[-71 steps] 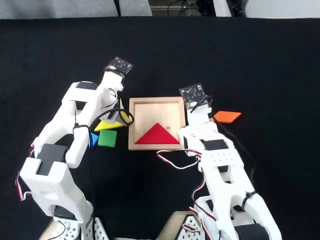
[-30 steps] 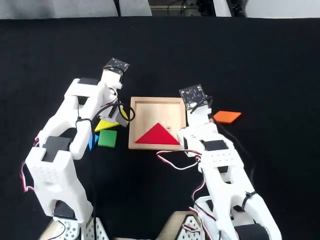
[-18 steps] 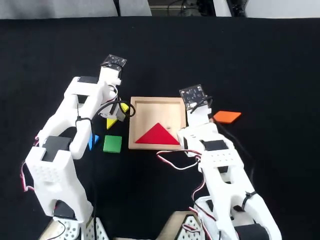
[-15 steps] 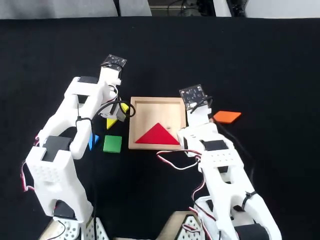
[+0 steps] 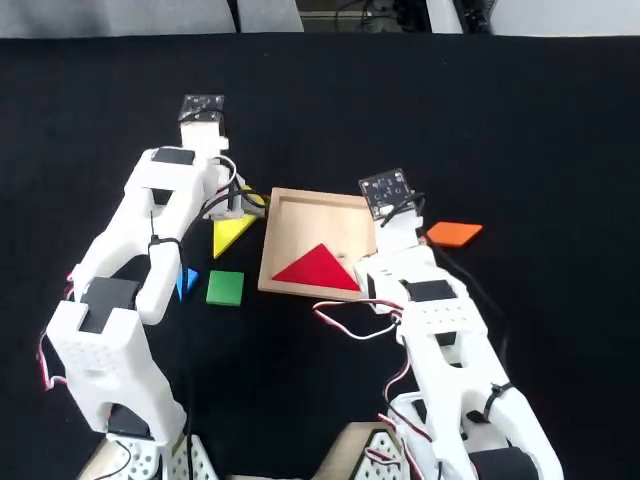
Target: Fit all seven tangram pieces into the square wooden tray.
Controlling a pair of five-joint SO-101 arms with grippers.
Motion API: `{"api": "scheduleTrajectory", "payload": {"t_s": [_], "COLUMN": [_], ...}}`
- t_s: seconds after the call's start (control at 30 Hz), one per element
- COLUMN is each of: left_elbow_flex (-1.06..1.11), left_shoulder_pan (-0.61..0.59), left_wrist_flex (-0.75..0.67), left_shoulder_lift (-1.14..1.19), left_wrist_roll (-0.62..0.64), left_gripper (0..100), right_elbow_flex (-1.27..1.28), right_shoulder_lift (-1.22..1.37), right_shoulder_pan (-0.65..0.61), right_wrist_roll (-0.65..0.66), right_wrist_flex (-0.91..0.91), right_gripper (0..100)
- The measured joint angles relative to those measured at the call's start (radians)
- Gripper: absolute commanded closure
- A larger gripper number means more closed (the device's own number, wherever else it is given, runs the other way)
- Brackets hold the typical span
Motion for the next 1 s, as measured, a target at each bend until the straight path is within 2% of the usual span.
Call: {"api": "scheduleTrajectory", "payload": {"t_s": [0.6,0.8,1.0], "left_elbow_flex": [-0.150,-0.187,-0.189], "left_shoulder_pan": [-0.017,-0.017,-0.017], "left_wrist_flex": [-0.014,0.074,0.086], "left_shoulder_lift": [0.161,0.173,0.173], "left_wrist_roll": [0.005,-0.028,-0.035], "left_gripper": [66,66,66], "right_elbow_flex": [0.000,0.000,0.000], "right_shoulder_lift": [0.000,0.000,0.000], "right_shoulder_pan": [0.000,0.000,0.000], "right_wrist_roll": [0.000,0.000,0.000], "right_wrist_flex": [0.000,0.000,0.000], "right_gripper": [98.7,98.7,98.7]}}
